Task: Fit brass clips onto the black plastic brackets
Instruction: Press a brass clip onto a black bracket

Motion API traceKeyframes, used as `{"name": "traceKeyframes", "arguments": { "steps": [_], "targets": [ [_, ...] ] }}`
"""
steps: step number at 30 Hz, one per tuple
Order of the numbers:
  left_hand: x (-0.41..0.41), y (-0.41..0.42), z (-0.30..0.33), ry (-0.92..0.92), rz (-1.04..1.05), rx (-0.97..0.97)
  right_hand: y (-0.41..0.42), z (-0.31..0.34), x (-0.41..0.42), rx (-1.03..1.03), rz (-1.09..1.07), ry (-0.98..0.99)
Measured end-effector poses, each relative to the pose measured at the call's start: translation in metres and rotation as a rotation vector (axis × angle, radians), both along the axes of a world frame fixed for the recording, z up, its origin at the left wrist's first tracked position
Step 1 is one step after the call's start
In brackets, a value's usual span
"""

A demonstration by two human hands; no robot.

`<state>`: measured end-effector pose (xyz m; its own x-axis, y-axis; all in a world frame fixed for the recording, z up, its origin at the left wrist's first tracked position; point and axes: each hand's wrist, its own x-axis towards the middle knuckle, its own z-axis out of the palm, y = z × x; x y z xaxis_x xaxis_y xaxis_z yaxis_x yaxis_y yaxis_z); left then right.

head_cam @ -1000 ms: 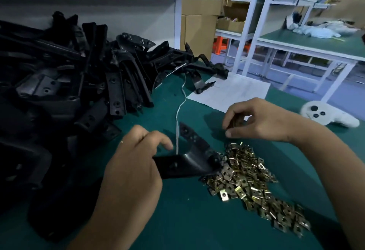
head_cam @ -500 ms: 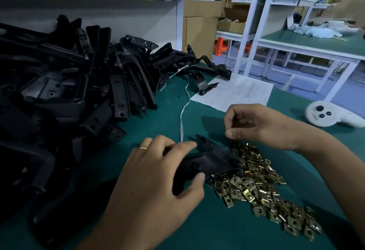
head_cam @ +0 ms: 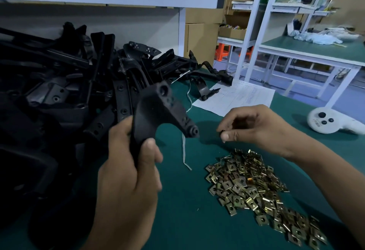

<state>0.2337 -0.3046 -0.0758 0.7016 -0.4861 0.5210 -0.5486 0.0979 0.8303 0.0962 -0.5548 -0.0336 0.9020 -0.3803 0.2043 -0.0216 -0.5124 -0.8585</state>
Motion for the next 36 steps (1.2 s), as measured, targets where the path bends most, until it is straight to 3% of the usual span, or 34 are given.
{"name": "traceKeyframes", "arguments": {
  "steps": [2, 5, 10, 15, 36],
  "targets": [
    [0.004, 0.000, 0.002, 0.185, -0.066, -0.024, 0.004, -0.001, 0.003, 0.108, 0.011, -0.081],
    [0.006, -0.002, 0.005, 0.294, -0.153, 0.082, 0.008, -0.002, 0.007, 0.198, 0.029, -0.117],
    [0.007, -0.002, 0.008, 0.315, -0.225, 0.162, 0.016, 0.003, 0.008, 0.409, 0.039, -0.118],
    [0.005, -0.002, 0.015, 0.268, -0.362, 0.223, 0.034, 0.003, 0.015, 0.527, 0.067, -0.254],
    [0.006, -0.001, 0.011, 0.150, -0.479, 0.281, 0.049, 0.011, 0.012, 0.472, 0.187, -0.171]
  ]
}}
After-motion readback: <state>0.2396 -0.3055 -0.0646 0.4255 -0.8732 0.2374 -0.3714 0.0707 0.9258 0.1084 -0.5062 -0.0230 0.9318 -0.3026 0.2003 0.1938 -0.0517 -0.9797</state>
